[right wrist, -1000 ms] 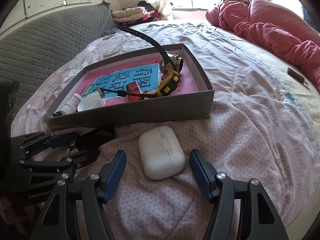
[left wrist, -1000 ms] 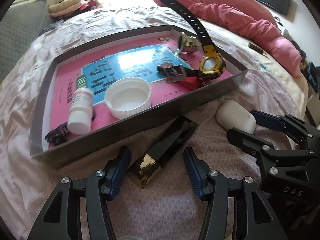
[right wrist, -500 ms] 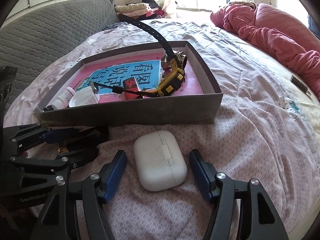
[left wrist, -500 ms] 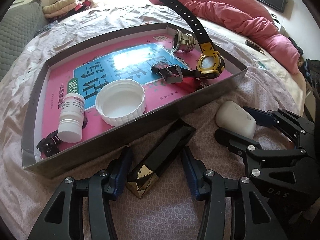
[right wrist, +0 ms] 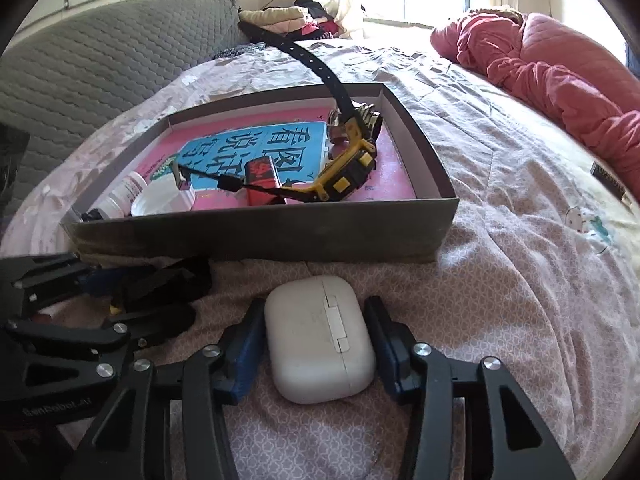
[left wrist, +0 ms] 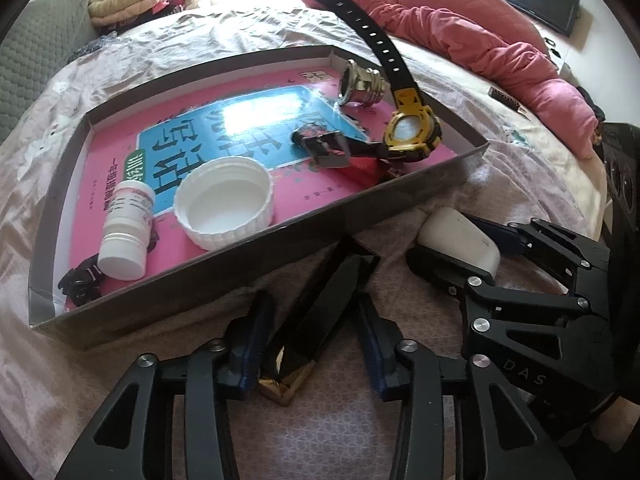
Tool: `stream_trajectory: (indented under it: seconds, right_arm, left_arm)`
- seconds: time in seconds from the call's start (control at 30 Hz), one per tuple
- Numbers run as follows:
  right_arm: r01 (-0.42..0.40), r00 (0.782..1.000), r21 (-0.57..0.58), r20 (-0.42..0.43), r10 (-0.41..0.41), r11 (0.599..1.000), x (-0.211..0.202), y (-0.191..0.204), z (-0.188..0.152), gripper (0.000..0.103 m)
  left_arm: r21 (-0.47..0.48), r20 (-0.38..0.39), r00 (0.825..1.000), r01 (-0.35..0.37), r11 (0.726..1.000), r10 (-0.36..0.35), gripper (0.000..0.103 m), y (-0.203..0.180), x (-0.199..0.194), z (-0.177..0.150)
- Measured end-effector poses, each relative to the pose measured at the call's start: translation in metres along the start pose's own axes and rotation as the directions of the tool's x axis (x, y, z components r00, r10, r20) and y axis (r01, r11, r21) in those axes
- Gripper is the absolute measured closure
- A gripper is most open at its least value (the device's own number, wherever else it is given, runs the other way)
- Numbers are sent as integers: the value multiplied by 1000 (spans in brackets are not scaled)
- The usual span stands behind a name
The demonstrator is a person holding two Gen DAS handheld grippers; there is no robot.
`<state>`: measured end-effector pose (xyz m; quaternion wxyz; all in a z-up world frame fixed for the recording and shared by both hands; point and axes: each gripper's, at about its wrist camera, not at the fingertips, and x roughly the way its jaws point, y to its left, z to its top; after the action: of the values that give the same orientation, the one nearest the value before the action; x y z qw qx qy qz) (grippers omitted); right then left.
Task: Organize rigid objects
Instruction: 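Grasp the black-and-gold case with the left tool while the right tool grasps the white earbud case, then carry the black-and-gold case into the box with the left tool while the right tool carries the earbud case there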
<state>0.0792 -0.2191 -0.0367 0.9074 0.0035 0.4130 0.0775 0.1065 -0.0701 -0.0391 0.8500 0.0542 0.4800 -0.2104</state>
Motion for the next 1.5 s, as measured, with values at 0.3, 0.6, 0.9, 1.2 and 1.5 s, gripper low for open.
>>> stream_trajectory:
  seconds: [0.3,0.6,0.9,1.2,1.5]
  right_arm:
    - [-82,996,92,30,79,992,-7,-18,4,54]
    - [-168,983,150,92,156,974,-22,-28,4,54]
    - [-253,954,171,206,216,952,-43,-33,7,54]
    - [-274,936,117,260,237,955,-56,-26,10,54]
    - [-294,920,95,298,255,951,-59,-21,16,54]
  left_arm:
    - [-45,32,999,27,999,-25,77,-5,-9,-5]
    - [-134,87,995,61,989,-49,81,1,-32,-14]
    - [-201,161,987,43,979,-10,81,20,-72,-15]
    - [-212,184,982,2,977,38,81,26,-88,-16]
    - [-218,202,977,-27,976,72,81,30,-94,-7]
